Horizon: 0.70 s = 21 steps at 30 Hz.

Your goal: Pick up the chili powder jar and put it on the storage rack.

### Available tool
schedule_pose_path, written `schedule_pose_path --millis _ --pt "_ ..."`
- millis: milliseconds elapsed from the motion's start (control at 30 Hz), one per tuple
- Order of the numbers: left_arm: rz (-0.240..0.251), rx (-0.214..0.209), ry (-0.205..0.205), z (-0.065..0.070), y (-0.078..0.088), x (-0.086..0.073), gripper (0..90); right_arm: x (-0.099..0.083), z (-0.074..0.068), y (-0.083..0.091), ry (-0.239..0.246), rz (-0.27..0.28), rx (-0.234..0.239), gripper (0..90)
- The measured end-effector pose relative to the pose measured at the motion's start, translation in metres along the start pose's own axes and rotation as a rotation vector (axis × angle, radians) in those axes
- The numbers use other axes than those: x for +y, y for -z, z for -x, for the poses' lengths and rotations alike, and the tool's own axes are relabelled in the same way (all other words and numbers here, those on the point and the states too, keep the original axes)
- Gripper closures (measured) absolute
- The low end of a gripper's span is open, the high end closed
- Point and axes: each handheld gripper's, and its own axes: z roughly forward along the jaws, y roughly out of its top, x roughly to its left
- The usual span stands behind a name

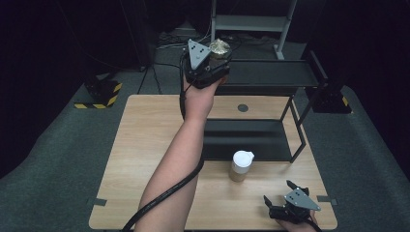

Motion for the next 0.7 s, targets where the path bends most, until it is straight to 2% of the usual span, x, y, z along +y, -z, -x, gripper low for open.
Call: schedule_pose_path --millis 233,400,600,700 --pt "-0.008 -0.005 0.0 -0.001 -0.001 0.002 33.4 0.0 0.0 0.0 -0.002 -0.001 0.001 0.0" --pt "-0.007 -0.004 0.012 0.001 -0.001 0.002 28.3 0.0 0.0 0.0 -0.005 -0.001 0.001 0.0" --pt "-0.026 0.023 0.01 0.009 -0.002 0.007 12.6 0.0 0.001 0.0 -0.005 0.0 0.001 0.0" --pt "-0.031 0.01 0.03 0.009 -0.001 0.007 2.1 0.0 0.0 0.0 -0.004 0.001 0.002 0.0"
